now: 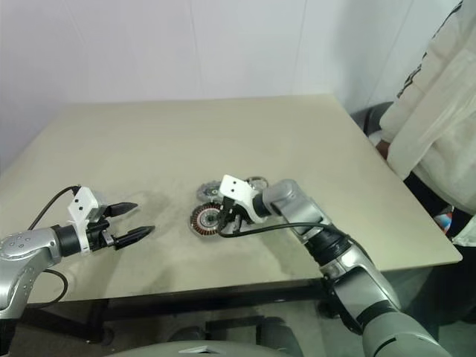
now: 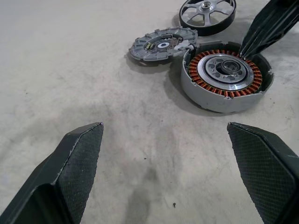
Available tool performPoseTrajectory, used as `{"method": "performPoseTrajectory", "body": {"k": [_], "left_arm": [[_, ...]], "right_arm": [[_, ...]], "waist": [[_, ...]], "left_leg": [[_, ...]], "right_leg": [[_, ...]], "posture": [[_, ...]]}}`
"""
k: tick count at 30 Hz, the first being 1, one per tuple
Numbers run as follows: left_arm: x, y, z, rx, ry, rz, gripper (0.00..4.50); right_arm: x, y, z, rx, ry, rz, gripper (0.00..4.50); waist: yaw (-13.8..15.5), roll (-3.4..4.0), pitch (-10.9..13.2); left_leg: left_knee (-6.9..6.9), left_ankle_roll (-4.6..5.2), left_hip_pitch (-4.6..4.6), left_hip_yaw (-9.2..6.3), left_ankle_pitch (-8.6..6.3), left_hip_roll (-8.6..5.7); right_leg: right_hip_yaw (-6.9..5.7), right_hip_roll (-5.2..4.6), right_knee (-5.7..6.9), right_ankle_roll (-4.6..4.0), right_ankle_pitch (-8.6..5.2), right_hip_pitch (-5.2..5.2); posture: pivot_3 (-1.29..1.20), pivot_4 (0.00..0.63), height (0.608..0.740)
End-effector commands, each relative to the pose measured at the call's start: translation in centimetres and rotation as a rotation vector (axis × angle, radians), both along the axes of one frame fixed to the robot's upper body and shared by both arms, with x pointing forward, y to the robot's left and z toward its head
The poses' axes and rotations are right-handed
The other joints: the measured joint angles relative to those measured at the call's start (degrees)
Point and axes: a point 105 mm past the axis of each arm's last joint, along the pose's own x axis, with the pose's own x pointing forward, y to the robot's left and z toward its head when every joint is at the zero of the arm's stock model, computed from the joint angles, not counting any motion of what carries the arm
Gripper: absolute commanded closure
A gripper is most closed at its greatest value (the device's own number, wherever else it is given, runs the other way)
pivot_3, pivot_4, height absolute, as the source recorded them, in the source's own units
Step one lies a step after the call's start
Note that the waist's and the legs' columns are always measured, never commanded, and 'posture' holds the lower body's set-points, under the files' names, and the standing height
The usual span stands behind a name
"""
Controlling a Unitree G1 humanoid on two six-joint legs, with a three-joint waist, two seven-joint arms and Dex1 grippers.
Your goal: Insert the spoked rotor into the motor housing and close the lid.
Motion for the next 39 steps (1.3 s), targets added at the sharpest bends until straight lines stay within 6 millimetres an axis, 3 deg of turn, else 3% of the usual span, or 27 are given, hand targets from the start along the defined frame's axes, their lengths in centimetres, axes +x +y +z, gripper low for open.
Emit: {"method": "performPoseTrajectory", "body": {"k": [1,11,21,24,28,32,34,36,39], "left_arm": [[0.3,0.0,1.2,0.006,-0.050,-0.010,0.00],[0.5,-0.3,1.2,0.002,-0.055,-0.018,0.00],[0.5,-0.5,1.2,0.001,-0.054,-0.025,0.00],[0.6,-0.6,1.1,0.000,-0.054,-0.028,0.00],[0.6,-0.7,1.1,-0.003,-0.055,-0.028,0.00],[0.6,-0.8,1.0,-0.005,-0.054,-0.025,0.00],[0.6,-0.8,1.0,-0.006,-0.054,-0.023,0.00],[0.6,-0.7,1.0,-0.006,-0.055,-0.020,0.00],[0.5,-0.6,1.0,-0.004,-0.055,-0.016,0.00]], "right_arm": [[0.5,0.9,1.1,0.007,-0.058,0.026,4.46],[0.7,1.6,1.1,0.016,-0.066,0.035,4.46],[0.8,2.4,4.6,0.168,-0.062,0.038,4.46],[0.6,2.9,4.7,0.185,-0.051,0.037,4.46],[0.2,3.5,3.5,0.165,-0.031,0.046,4.46],[-0.8,2.5,-1.1,0.067,0.059,0.040,4.46],[-0.9,2.0,-2.5,0.023,0.059,0.039,4.46],[-0.9,2.0,-2.5,0.037,0.060,0.029,4.46],[-0.5,2.7,-0.2,0.138,0.069,0.014,4.46]], "waist": [[0.0,0.00,0.0],[-0.1,0.01,0.0],[-0.1,0.03,0.0],[-0.1,0.04,0.0],[-0.1,0.04,0.0],[0.0,0.00,0.0],[-0.1,0.14,0.0],[-0.2,0.18,0.0],[-0.1,0.19,0.0]], "left_leg": [[0.00,0.00,-0.01,0.00,0.00,-0.01],[-0.02,-0.01,0.00,0.00,0.00,-0.01],[-0.04,-0.01,-0.02,0.00,0.00,0.00],[-0.07,-0.01,-0.02,0.00,0.00,0.01],[-0.08,-0.01,-0.03,0.00,0.00,0.00],[-0.12,-0.01,-0.03,0.00,-0.01,0.00],[-0.12,-0.01,-0.04,0.00,-0.01,-0.01],[-0.12,-0.01,0.00,0.03,-0.01,-0.06],[-0.12,-0.02,0.06,0.00,-0.01,-0.01]], "right_leg": [[0.00,-0.01,0.00,0.00,0.00,0.00],[0.00,-0.01,0.00,-0.01,0.00,-0.02],[0.00,-0.01,-0.01,-0.01,0.00,-0.04],[0.00,-0.01,0.00,-0.01,0.00,-0.06],[0.00,-0.04,-0.03,-0.01,0.00,-0.06],[-0.02,-0.04,-0.07,-0.02,0.00,-0.05],[-0.03,-0.07,-0.10,-0.02,0.00,-0.04],[-0.01,-0.12,-0.10,-0.01,0.00,-0.02],[-0.03,-0.06,-0.06,-0.01,0.00,0.03]], "posture": [[0.00,0.000,0.740],[0.00,0.000,0.740],[0.00,0.000,0.740],[0.00,0.000,0.740],[0.00,0.000,0.740],[0.00,0.000,0.740],[0.00,0.000,0.740],[0.00,0.000,0.740],[0.00,0.000,0.740]]}}
